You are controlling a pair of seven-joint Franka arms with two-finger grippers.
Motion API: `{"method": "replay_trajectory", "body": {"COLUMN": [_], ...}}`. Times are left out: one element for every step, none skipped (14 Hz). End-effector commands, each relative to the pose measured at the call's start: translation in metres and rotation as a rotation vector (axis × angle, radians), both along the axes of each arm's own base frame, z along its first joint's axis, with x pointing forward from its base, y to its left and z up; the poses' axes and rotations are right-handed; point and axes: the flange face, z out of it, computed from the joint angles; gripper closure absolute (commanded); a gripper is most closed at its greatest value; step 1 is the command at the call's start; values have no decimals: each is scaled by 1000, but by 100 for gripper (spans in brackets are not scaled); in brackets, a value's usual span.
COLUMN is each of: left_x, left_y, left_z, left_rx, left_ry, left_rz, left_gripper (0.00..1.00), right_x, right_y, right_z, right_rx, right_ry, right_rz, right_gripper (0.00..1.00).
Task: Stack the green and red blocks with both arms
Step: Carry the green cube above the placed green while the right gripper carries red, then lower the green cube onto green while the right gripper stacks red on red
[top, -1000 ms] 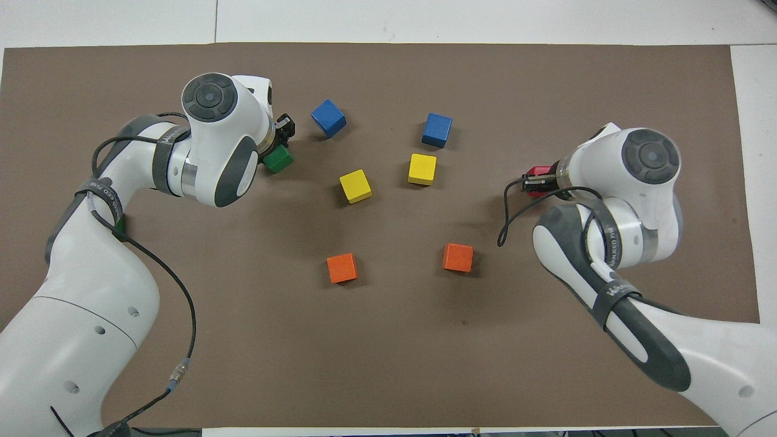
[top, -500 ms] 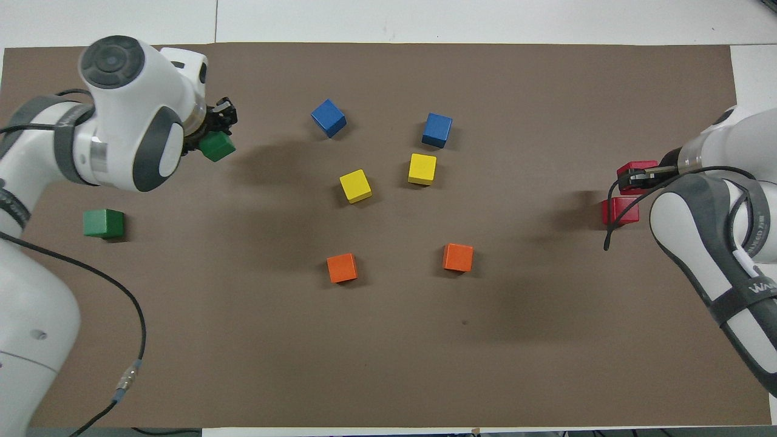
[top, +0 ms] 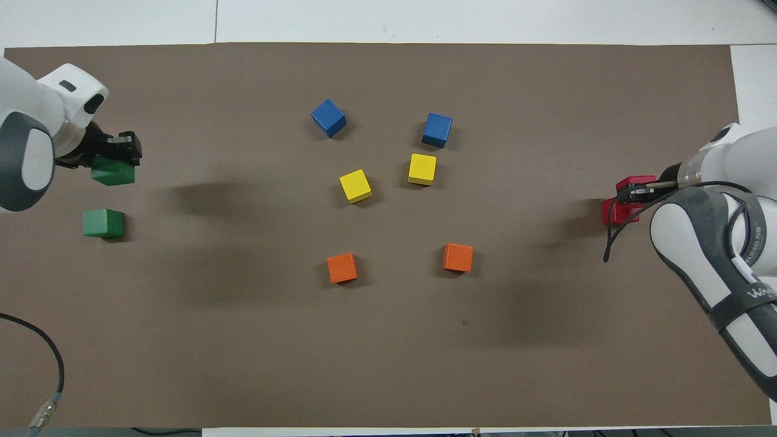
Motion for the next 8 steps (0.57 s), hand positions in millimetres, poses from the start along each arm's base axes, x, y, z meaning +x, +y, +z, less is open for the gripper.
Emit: {"method": "replay_trajectory", "body": {"left_x": [-27,-34,-41,-49,-54,-57,-59,-62], "left_y": [33,36,36,42,42,42,42,44], "left_z": [-11,-16,-26,-34,-39,-44,-46,-49], "left_rx": [-22,-23,-21,-22,-20,-21,-19,-19], "left_ry": [20,3,-12,-14,-22,-25,-33,-34], "left_rz": [-91,-111,-132,-143,-171,-188,-191,-188], "left_gripper": [100,100,100,100,100,100,100,100], "right_x": [-14,-15,-17,-18,-18,-18,-19,-20], "right_y": [0,0,0,0,0,-1,-1,-2], "right_z": [3,1,-1,-2,-2,-2,-2,-2], "right_rx": [7,7,8,8,8,8,8,8], "right_ry": [-26,-23,-17,-16,-15,-17,-14,-15], "right_rz": [3,1,1,1,1,0,1,-2], "right_gripper": [100,100,100,100,100,100,100,100]}}
